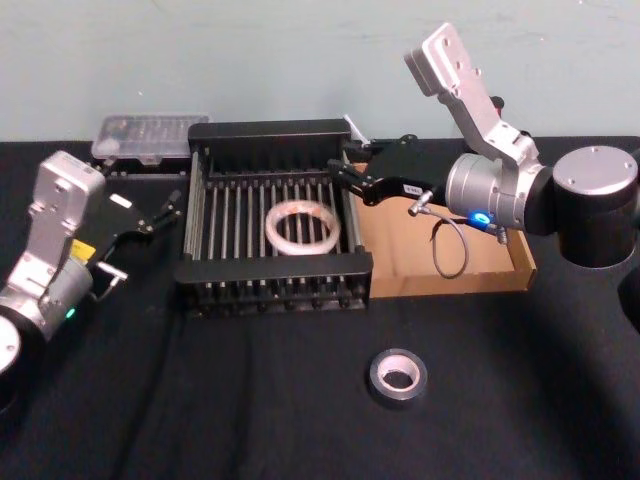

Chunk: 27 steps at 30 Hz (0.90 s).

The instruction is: Pick up the white tape and place it into the black box , Pick up the silver tape and place it into the brown box.

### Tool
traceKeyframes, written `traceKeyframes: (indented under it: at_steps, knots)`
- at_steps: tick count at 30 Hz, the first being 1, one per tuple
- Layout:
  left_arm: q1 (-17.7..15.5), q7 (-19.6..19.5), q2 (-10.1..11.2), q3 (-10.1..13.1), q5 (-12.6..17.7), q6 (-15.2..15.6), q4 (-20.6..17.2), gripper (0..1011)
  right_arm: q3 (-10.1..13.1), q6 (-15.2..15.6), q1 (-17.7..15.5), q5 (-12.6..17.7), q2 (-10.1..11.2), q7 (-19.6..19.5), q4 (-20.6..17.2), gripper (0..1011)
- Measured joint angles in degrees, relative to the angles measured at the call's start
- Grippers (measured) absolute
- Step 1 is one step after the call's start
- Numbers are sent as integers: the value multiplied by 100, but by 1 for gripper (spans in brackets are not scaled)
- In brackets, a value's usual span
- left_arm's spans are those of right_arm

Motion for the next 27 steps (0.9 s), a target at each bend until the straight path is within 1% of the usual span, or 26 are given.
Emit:
traceKeyframes:
  at_steps: [1, 2, 3, 6, 9, 11, 12, 15, 19, 20, 22, 23, 24, 27]
  knots:
    - [0, 0, 0, 0, 0, 0, 0, 1001, 0, 1, 0, 0, 0, 0, -1, 313]
    - [0, 0, 0, 0, 0, 0, 0, 1001, 1, 2, -1, 0, 1, 0, -1, 378]
    - [0, 0, 0, 0, 0, 0, 0, 1001, 2, 2, -1, 0, 1, 0, -2, 378]
    - [0, 0, 0, 0, 0, 0, 0, 1001, 2, 3, -1, 0, 3, 0, -3, 481]
    - [0, 0, 0, 0, 0, 0, 0, 1001, 2, 5, -1, 1, 4, 0, -3, 561]
    - [0, 0, 0, 0, 0, 0, 0, 1001, 2, 6, -1, 2, 6, 0, -3, 640]
    - [0, 0, 0, 0, 0, 0, 0, 1001, 2, 7, -1, 2, 6, 0, -3, 699]
    - [0, 0, 0, 0, 0, 0, 0, 1001, 2, 9, -1, 4, 6, 0, -3, 758]
    - [0, 0, 0, 0, 0, 0, 0, 1001, 2, 10, -1, 4, 6, 0, -3, 885]
    - [0, 0, 0, 0, 0, 0, 0, 1001, 2, 11, -1, 4, 6, 0, -3, 885]
    - [0, 0, 0, 0, 0, 0, 0, 1001, 2, 11, -1, 5, 6, 0, -3, 951]
    - [0, 0, 0, 0, 0, 0, 0, 1001, 2, 11, -1, 5, 6, 0, -3, 961]
    - [0, 0, 0, 0, 0, 0, 0, 1001, 2, 11, -1, 5, 6, 0, -3, 1002]
    - [0, 0, 0, 0, 0, 0, 0, 1001, 2, 11, 0, 5, 6, 0, -3, 1002]
